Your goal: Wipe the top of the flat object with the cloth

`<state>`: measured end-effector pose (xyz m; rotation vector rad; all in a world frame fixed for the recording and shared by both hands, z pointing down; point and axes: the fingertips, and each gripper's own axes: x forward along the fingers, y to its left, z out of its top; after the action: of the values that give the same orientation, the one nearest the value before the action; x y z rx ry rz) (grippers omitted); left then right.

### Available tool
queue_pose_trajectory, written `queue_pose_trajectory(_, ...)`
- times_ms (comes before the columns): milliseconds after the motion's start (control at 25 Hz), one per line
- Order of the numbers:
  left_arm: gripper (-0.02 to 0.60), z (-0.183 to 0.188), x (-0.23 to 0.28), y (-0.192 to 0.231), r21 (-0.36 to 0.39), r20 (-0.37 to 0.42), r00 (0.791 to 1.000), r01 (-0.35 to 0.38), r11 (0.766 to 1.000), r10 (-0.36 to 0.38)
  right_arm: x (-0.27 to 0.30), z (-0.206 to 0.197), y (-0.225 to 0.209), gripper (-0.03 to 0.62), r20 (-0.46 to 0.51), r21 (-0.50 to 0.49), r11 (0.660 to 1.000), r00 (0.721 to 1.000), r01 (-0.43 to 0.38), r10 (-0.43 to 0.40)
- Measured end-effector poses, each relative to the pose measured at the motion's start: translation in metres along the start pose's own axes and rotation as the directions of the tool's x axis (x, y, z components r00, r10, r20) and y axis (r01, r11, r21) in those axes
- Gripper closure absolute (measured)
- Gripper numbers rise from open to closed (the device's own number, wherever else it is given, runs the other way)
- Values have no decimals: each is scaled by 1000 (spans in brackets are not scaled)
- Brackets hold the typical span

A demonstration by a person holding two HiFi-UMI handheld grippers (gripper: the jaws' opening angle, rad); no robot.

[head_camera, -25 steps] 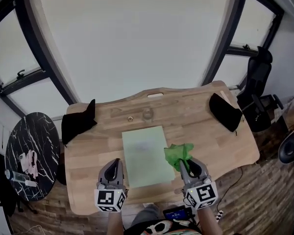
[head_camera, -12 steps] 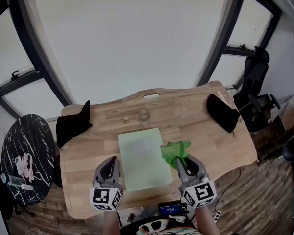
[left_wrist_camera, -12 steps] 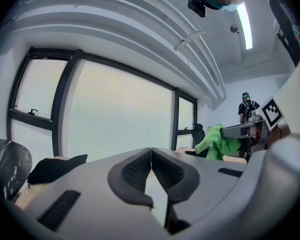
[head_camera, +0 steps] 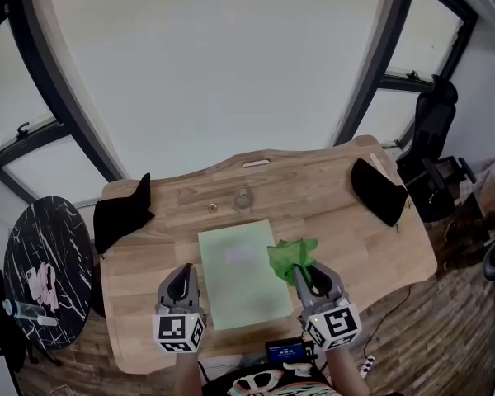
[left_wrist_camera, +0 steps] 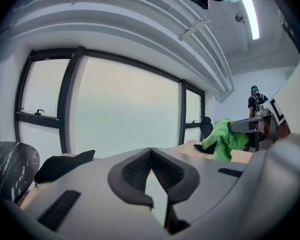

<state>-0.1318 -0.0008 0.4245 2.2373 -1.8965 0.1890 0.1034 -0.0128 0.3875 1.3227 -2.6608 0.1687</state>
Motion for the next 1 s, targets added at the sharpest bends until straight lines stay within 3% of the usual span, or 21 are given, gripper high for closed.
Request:
queue_pose_trajectory(120,575,-10,7,4,8,-40,999,-13,1000,14,6,-6,-1,537,-20,1,1000,1000,-6,6)
queue_pose_trajectory(360,575,-22,18,6,-65,-52,999,2,998,-6,18,-14,-5,537,-48,5,1000,999,-20,20)
queue_pose_trajectory(680,575,-50,28,10,-98,-117,993,-3,995,-8,36,-38,-10,537,-107,27,999,994,-32,35)
queue_pose_trajectory(1000,574,-111,41,15,-143,-277,961,-10,990,-30,61,-70,-11,537,-194,40,998,979,-50,56)
